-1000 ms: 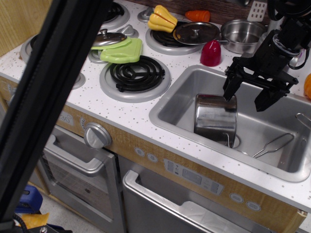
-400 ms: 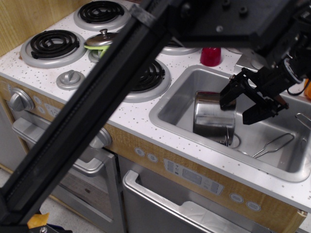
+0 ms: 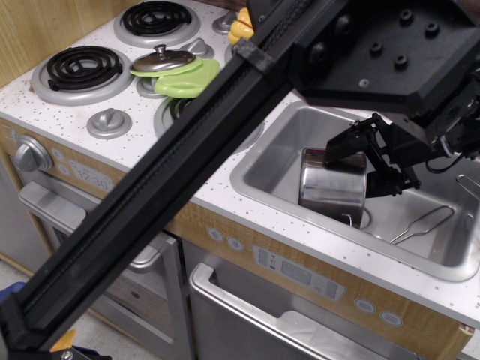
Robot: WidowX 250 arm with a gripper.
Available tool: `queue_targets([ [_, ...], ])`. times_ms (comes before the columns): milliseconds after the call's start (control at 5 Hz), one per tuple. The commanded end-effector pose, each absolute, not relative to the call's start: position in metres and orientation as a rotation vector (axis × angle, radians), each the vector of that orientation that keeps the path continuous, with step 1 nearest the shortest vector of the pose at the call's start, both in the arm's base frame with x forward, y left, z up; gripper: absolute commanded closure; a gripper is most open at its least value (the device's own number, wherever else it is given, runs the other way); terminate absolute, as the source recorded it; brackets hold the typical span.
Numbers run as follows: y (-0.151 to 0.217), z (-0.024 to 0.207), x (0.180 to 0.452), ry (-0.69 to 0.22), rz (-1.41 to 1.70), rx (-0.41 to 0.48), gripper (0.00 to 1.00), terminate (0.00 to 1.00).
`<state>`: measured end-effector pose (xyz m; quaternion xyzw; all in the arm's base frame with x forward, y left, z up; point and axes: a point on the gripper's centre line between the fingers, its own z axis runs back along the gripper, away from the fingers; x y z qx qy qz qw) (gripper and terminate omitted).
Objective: Flip pot upright in sink
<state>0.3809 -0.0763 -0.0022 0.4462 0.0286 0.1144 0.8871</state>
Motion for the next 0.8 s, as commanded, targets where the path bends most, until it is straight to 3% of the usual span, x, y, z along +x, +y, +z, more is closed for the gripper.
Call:
queue_targets([
  [0,-0.067,0.017,0.378,0.003,0.218,0.995,0.00,0.00],
  [200,-0.063,0.020,0.376,0.005,0.217,0.975,1.00,0.00],
  [600,-0.055,0.030,0.372,-0.009,0.265,0.767,1.00,0.00],
])
